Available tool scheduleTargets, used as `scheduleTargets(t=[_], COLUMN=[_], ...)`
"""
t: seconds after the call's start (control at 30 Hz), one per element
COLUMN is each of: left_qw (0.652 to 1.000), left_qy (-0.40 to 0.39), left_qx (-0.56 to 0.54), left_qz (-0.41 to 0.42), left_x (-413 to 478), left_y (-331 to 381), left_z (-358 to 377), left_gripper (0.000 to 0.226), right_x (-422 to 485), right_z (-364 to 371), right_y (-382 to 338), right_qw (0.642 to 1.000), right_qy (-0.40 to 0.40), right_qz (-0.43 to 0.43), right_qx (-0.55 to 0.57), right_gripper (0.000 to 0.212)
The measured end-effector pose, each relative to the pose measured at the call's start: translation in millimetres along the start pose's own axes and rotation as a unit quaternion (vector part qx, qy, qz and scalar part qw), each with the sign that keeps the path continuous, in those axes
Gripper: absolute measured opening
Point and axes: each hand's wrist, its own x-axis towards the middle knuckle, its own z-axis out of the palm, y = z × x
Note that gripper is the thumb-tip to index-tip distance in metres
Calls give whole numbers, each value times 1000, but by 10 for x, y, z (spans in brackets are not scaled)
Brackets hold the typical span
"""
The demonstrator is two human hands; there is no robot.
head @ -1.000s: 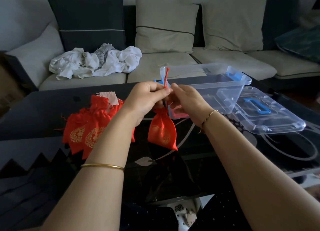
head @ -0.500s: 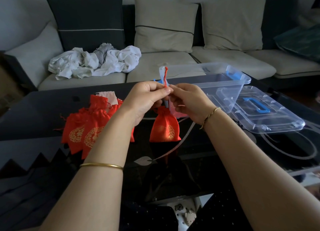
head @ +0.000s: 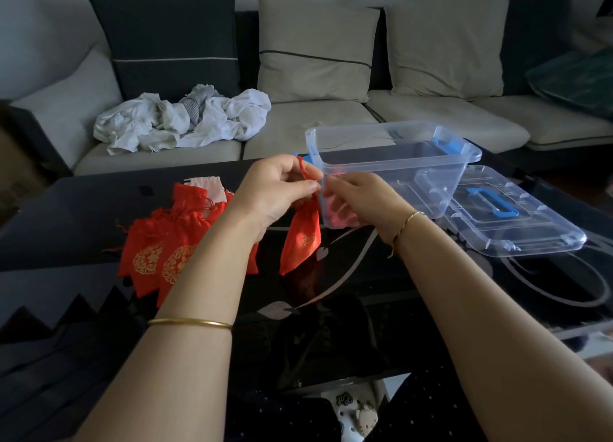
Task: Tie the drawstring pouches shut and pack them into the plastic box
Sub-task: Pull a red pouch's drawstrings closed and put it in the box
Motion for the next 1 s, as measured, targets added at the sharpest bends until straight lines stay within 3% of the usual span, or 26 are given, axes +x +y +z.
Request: scheduleTargets(t=[0.07, 0.23, 0.33, 0.5, 0.7, 0.9, 1.0], left_qw=[997, 945, 925, 923, 954, 983, 994], left_qy=[-6, 52, 86, 108, 104, 85, 73], left_qx=[67, 272, 295, 273, 205, 132, 71], left_qz=[45, 177, 224, 248, 193, 101, 37], left_x=[-5, -41, -38, -27, -8, 13, 17], left_y=[4, 5, -20, -52, -48, -94, -108], left_z=[-1, 63, 80, 82, 68, 44, 11], left_gripper=[24, 31, 34, 35, 23, 12, 15], right_x=[27, 22, 29, 27, 20, 11, 28], right_z=[47, 137, 138, 86, 50, 61, 26], right_y=[-8, 1, 13, 25, 37, -37, 0], right_qw=[997, 989, 983, 954, 962, 997, 991], right_qy=[40, -14, -45, -144, -120, 10, 47], right_qz=[-55, -61, -20, 42, 13, -36, -26], right_qx=[46, 137, 177, 259, 246, 66, 120], right_gripper=[22, 22, 19, 16, 14, 27, 29])
